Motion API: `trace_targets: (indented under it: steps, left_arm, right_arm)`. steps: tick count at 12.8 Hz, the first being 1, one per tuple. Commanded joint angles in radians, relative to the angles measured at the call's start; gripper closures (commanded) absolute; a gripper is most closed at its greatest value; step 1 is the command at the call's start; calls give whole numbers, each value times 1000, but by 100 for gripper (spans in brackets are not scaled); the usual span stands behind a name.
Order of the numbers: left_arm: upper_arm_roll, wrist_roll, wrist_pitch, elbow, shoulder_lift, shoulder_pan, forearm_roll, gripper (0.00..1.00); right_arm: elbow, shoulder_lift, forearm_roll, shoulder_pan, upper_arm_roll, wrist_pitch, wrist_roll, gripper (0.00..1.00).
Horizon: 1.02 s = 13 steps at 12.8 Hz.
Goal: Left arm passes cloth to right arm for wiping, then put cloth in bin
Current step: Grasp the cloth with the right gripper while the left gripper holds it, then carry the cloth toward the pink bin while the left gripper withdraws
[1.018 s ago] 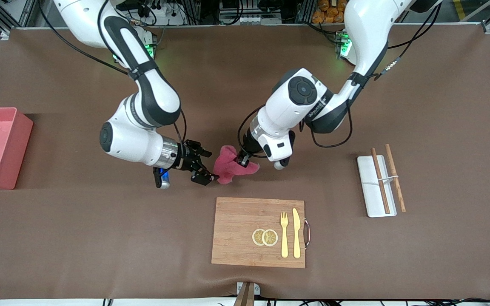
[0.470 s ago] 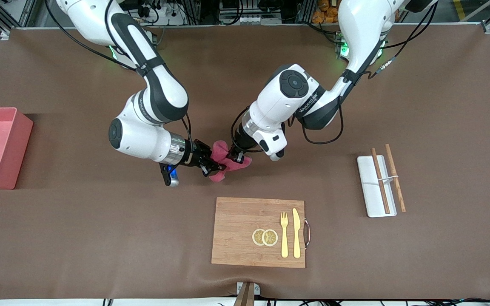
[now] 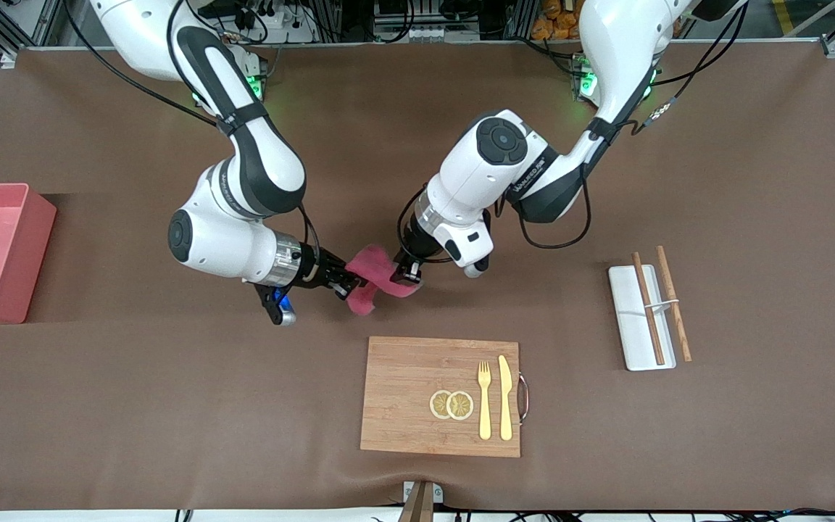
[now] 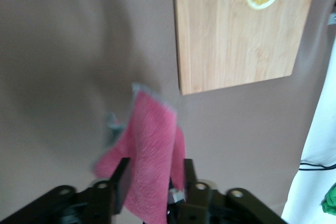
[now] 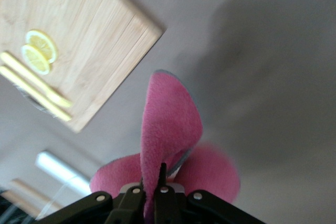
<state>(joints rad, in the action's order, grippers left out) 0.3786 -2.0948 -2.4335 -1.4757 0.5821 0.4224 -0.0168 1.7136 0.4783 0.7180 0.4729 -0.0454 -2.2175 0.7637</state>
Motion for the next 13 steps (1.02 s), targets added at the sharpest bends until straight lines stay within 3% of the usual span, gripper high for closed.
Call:
trace_targets:
  steps: [1, 6, 9, 13]
  left_arm:
    - [-4, 12, 115, -1, -80, -45, -49, 0]
    - [-3, 425, 403, -1, -220, -212, -57, 0]
    - [-1, 664, 523, -1, -271, -350, -57, 0]
    - [0, 1002, 651, -1, -318, -500, -51, 0]
  right_arm:
    - [17, -7, -165, -45, 10, 50, -69, 100]
    - [26, 95, -383, -296, 9, 93, -519, 100]
    - [27, 102, -526, -460, 10, 99, -758, 100]
    - [0, 91, -623, -664, 9, 151, -1108, 100]
